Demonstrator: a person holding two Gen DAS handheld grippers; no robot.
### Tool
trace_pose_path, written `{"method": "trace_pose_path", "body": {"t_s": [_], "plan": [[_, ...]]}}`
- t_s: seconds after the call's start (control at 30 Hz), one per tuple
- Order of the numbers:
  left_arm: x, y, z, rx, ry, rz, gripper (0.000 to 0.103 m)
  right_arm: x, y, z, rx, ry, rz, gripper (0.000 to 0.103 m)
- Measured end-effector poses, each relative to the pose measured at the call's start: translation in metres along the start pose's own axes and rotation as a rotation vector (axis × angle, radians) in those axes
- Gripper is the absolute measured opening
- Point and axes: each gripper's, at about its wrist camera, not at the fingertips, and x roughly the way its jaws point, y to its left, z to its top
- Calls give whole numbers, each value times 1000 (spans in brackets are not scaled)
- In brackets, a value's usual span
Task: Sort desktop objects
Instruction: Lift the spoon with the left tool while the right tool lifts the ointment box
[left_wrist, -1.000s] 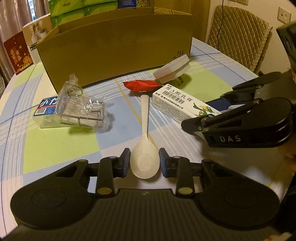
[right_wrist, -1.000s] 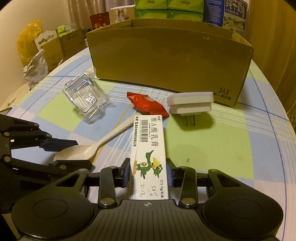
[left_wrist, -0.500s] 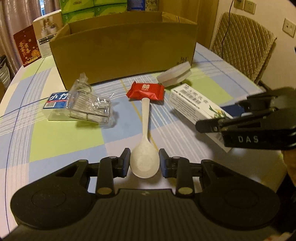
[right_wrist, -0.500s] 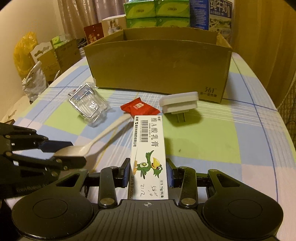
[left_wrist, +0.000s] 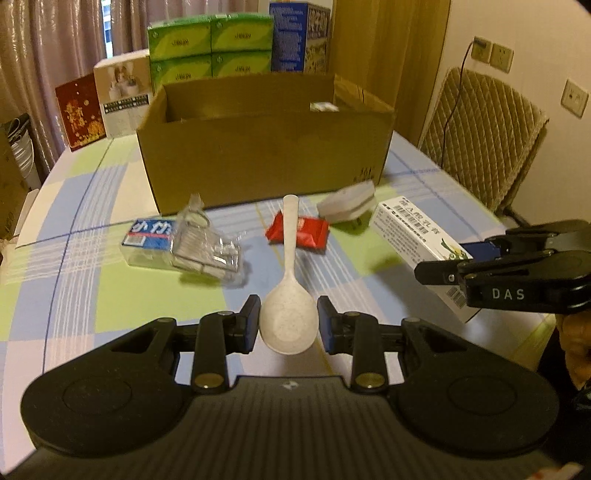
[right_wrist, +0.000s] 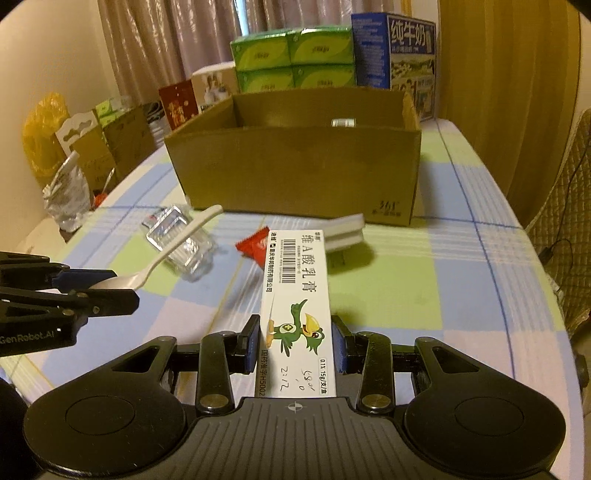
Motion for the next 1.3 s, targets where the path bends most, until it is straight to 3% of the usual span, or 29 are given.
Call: {"method": "trace_pose_path", "body": {"t_s": [0.47,0.77,1.3], "plan": [[-22,4,34,-26,-79,3,28,-23,-1,37,-9,-64,-14,35],[-18,11,76,-14,-131,17,28,-24,-14,96,-20,-133,-26,35],[20,44,176,-3,-158,38,28,32,-34,188,-13,-130,-33,35]]}}
